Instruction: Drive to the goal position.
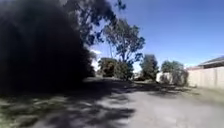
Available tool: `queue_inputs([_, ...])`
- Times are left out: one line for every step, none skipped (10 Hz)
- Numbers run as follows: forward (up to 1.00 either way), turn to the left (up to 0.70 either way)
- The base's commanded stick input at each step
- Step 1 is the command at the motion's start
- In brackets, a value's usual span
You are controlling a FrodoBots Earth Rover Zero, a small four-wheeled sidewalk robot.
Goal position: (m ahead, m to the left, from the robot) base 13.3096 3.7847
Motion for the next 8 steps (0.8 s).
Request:
queue_inputs([1.0, 0.0])
queue_inputs([1.0, 0.07])
queue_inputs([1.0, 0.21])
queue_inputs([1.0, 0.35])
queue_inputs([1.0, 0.31])
queue_inputs([1.0, 0.17])
queue_inputs([1.0, 0.03])
queue_inputs([1.0, 0.0])
